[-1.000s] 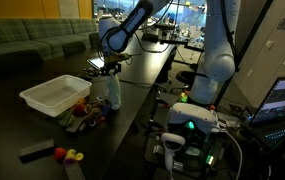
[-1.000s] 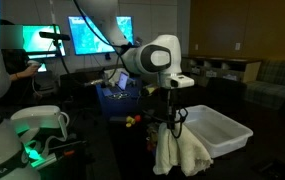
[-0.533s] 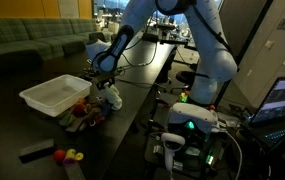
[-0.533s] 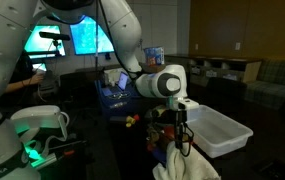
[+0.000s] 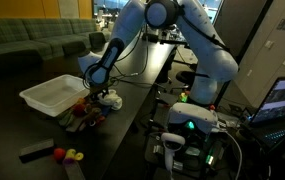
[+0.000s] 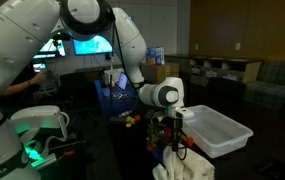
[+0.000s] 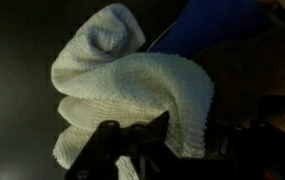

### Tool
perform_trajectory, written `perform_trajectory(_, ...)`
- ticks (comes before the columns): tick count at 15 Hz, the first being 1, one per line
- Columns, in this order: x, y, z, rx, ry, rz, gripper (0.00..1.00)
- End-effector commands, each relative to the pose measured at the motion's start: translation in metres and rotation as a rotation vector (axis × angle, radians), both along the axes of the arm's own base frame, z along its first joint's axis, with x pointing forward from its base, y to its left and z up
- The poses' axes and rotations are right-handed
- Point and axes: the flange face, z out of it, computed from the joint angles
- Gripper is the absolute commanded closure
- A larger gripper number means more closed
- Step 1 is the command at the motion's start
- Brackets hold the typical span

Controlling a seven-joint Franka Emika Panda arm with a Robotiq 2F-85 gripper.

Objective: Pick up the towel on the right, move the objects in front of the storage container to the left

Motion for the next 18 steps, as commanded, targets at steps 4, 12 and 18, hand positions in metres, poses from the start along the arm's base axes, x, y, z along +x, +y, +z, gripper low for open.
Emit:
perform_trajectory(4,0.008,0.067,0.006,0.138,-0.017,0.088,0.96)
perform_trajectory(12,-0.006,0.178,0.013,0.228,-0.02,0.17,0.96)
perform_trajectory(18,-0.011,0.262,0.027,0.284,-0.05,0.188,0.96)
